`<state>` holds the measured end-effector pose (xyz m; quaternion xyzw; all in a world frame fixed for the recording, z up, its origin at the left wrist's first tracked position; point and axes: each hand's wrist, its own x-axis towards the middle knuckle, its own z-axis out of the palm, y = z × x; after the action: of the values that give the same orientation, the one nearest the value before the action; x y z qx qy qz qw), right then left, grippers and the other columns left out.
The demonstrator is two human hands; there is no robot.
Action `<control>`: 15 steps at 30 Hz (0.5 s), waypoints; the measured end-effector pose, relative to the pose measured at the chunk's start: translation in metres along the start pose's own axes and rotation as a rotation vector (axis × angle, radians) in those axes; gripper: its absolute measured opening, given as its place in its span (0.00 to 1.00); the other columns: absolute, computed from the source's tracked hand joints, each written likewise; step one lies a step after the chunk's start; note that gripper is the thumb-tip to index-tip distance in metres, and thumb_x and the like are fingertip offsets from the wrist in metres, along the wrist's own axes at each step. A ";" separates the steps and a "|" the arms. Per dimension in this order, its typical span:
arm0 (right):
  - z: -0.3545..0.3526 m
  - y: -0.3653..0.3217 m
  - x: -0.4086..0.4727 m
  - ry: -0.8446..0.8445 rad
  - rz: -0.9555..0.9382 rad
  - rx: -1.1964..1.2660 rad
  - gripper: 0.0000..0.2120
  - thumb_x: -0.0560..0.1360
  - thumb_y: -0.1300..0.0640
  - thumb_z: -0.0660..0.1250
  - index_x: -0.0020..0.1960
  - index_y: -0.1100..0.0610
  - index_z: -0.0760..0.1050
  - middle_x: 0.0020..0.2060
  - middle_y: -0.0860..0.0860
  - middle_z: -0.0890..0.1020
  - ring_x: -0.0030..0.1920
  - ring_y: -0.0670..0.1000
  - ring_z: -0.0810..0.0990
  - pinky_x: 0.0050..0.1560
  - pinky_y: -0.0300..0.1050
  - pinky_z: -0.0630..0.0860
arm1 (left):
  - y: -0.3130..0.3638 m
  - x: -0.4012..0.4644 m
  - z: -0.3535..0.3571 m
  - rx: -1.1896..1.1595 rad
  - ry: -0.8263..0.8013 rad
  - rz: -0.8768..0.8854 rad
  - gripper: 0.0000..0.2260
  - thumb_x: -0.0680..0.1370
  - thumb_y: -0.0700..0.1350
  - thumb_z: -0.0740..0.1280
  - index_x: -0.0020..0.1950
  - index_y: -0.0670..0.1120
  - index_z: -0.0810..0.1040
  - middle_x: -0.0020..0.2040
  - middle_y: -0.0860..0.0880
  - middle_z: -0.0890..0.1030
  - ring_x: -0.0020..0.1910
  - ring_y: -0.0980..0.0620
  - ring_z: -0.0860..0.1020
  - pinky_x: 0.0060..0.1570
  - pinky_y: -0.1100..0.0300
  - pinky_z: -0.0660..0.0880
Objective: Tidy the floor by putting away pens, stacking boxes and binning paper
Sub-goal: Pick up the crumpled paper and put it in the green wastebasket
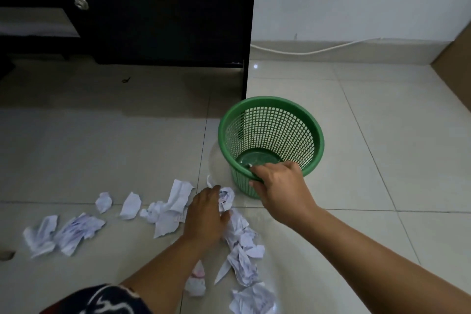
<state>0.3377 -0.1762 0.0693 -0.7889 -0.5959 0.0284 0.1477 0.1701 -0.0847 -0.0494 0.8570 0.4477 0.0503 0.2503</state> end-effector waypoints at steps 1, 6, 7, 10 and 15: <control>0.002 -0.002 0.001 0.008 -0.009 0.001 0.08 0.78 0.47 0.62 0.51 0.48 0.78 0.39 0.44 0.79 0.40 0.48 0.76 0.52 0.46 0.64 | 0.003 0.006 0.004 0.005 -0.022 -0.038 0.30 0.76 0.54 0.66 0.75 0.48 0.62 0.70 0.46 0.69 0.69 0.44 0.67 0.65 0.52 0.66; 0.009 -0.005 0.002 0.001 -0.011 0.016 0.09 0.78 0.46 0.61 0.50 0.48 0.78 0.40 0.44 0.80 0.42 0.48 0.77 0.56 0.46 0.64 | 0.000 0.015 0.020 0.107 -0.017 -0.026 0.22 0.75 0.43 0.67 0.69 0.53 0.73 0.62 0.48 0.78 0.58 0.45 0.77 0.56 0.53 0.75; 0.010 -0.004 0.002 -0.001 -0.016 0.019 0.09 0.78 0.46 0.61 0.51 0.47 0.77 0.40 0.44 0.80 0.42 0.47 0.77 0.56 0.46 0.63 | -0.002 0.015 0.020 0.078 0.005 -0.007 0.21 0.73 0.39 0.68 0.65 0.51 0.77 0.58 0.47 0.81 0.54 0.44 0.79 0.53 0.52 0.77; 0.009 -0.004 0.003 0.018 -0.015 0.029 0.08 0.77 0.47 0.61 0.51 0.47 0.78 0.40 0.43 0.80 0.42 0.47 0.77 0.55 0.46 0.64 | -0.008 0.014 0.011 -0.049 0.068 0.012 0.17 0.68 0.30 0.67 0.52 0.45 0.84 0.46 0.42 0.84 0.44 0.41 0.82 0.44 0.53 0.79; 0.014 -0.012 0.000 0.038 -0.026 0.032 0.11 0.77 0.45 0.59 0.50 0.48 0.78 0.40 0.43 0.81 0.42 0.47 0.78 0.56 0.47 0.66 | -0.004 0.001 -0.019 -0.246 0.274 -0.056 0.14 0.68 0.26 0.63 0.45 0.41 0.82 0.42 0.42 0.81 0.42 0.45 0.79 0.41 0.61 0.70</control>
<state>0.3240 -0.1703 0.0593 -0.7790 -0.6027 0.0210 0.1719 0.1619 -0.0750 -0.0354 0.7923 0.4918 0.2139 0.2910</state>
